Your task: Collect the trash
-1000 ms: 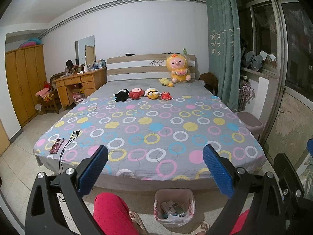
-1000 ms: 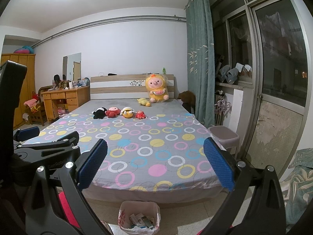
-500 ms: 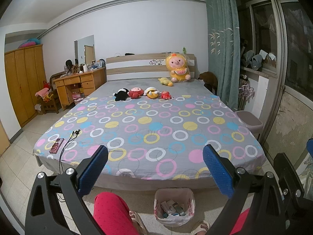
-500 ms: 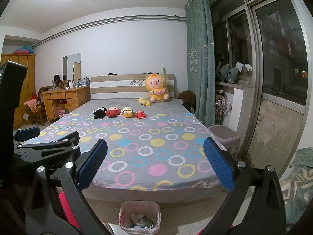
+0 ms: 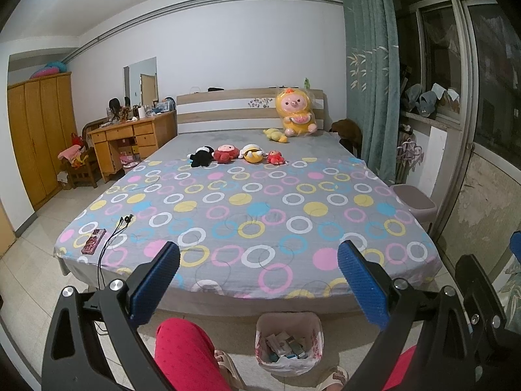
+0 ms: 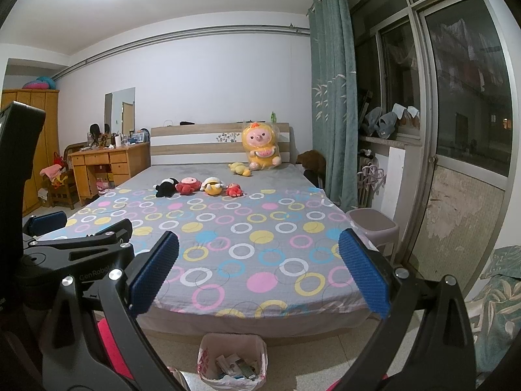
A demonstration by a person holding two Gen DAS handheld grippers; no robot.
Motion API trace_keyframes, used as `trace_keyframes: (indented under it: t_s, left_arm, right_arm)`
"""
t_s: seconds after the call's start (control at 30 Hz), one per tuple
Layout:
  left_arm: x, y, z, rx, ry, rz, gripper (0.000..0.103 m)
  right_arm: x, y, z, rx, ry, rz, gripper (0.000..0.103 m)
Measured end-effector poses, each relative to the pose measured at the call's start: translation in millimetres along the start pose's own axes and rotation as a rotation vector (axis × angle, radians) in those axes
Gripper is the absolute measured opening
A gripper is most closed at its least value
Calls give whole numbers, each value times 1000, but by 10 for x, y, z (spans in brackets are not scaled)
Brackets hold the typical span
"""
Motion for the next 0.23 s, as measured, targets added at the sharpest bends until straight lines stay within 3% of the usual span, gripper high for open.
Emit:
trace_keyframes:
  t_s: [0.23]
  left_arm:
    - [5,11,-4,-1,-3,0,95]
  right_arm:
    - [-2,-1,0,0,0,0,96]
Point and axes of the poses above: each gripper's, at about its wrist camera, not at the fingertips, and y roughly against the way its jaws point, z to its right, x to its top, the point moved 6 cm from there along -y, roughly the way its jaws point, and after that the axes turned 1 degree about z, right-handed, at the moved point
